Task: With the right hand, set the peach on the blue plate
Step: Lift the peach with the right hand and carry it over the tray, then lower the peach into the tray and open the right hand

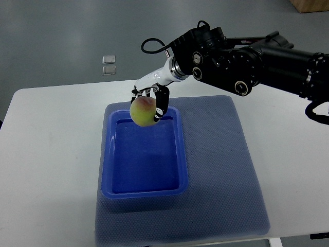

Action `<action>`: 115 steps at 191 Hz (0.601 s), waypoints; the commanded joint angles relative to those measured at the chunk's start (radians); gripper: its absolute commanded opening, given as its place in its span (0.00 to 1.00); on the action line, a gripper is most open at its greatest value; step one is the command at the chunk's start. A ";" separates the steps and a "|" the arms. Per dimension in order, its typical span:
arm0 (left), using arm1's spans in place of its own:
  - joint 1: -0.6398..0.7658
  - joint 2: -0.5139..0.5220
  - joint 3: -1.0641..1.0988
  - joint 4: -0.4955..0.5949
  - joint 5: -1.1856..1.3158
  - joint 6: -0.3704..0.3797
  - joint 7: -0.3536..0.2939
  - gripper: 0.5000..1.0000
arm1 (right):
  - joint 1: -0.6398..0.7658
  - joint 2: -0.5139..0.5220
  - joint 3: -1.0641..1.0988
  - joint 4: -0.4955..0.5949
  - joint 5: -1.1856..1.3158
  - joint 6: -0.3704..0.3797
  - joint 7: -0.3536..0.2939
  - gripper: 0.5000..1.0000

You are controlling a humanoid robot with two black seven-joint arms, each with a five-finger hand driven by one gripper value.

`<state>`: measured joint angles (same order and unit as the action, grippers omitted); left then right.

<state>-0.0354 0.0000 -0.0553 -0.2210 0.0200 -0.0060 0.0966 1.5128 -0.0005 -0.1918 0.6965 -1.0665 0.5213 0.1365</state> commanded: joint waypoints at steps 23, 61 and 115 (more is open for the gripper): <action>0.000 0.000 0.000 -0.003 0.000 -0.002 0.000 1.00 | -0.075 0.001 0.003 -0.003 0.010 -0.030 0.005 0.00; 0.000 0.000 0.002 -0.014 0.000 -0.014 0.000 1.00 | -0.108 0.001 0.005 0.026 0.014 -0.052 0.011 0.00; 0.000 0.000 0.000 -0.014 0.000 -0.020 0.000 1.00 | -0.154 0.001 0.003 0.043 0.010 -0.060 0.011 0.00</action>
<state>-0.0352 0.0000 -0.0541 -0.2346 0.0200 -0.0254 0.0966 1.3775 0.0001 -0.1878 0.7298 -1.0524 0.4621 0.1472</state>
